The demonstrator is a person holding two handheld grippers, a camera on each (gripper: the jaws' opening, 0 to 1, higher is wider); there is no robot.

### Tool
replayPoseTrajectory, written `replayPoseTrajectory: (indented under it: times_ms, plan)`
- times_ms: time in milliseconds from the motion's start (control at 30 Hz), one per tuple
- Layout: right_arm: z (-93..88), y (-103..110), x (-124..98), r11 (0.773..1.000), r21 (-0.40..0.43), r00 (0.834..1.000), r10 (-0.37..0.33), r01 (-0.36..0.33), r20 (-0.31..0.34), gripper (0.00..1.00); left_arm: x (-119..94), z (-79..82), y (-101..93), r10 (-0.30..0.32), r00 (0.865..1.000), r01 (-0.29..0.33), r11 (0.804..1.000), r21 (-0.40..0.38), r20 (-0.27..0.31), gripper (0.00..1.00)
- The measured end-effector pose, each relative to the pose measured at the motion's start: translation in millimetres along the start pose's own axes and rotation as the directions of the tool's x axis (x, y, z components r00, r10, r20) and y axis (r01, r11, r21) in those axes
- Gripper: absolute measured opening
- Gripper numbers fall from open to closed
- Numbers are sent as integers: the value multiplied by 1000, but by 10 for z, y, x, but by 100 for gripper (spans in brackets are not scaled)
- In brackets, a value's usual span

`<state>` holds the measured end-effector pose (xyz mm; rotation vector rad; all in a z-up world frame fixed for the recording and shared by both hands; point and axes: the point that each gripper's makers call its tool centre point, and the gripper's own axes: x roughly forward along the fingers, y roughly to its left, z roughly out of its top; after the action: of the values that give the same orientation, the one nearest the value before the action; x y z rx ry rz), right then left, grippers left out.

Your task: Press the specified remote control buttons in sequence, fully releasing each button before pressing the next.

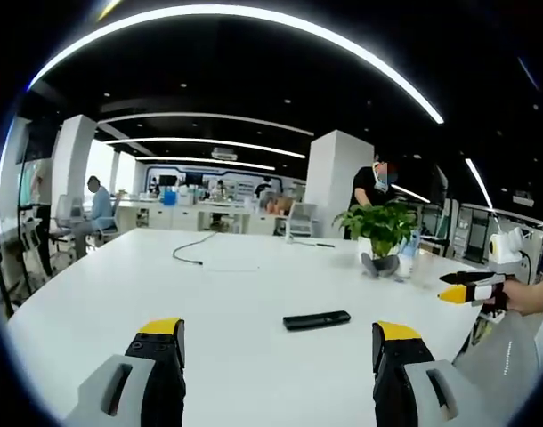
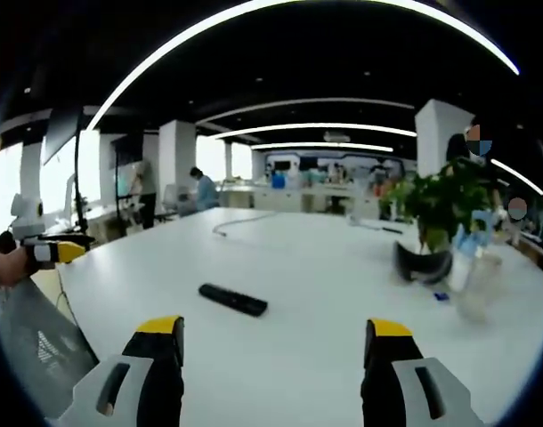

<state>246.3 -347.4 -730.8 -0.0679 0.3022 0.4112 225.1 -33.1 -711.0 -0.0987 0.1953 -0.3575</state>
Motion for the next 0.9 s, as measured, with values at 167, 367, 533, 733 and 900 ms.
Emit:
replayPoseTrajectory:
  times_ms: [167,367,533,733,900]
  plan:
    - [0,6,3,1000,7,1000,5,-5,0,82,-1,1,1,4,1000,-4,1000,7,0,90]
    - [1,1,1,1000,0,1000,0,0,-1,82,1,-8,-12,-3,1000,3,1000,4,-6,90]
    - [-9,20,8,1000,0,1000,11,-11,-5,82,-5,-1,7,5,1000,-5,1000,-1,-2,90]
    - [0,-12,-4,1000,-1,1000,-4,4,0,82,11,-36,-37,-14,1000,14,1000,6,-23,90]
    - [9,-21,-9,1000,1,1000,-8,8,6,82,14,-41,-33,-17,1000,17,1000,-10,-26,90]
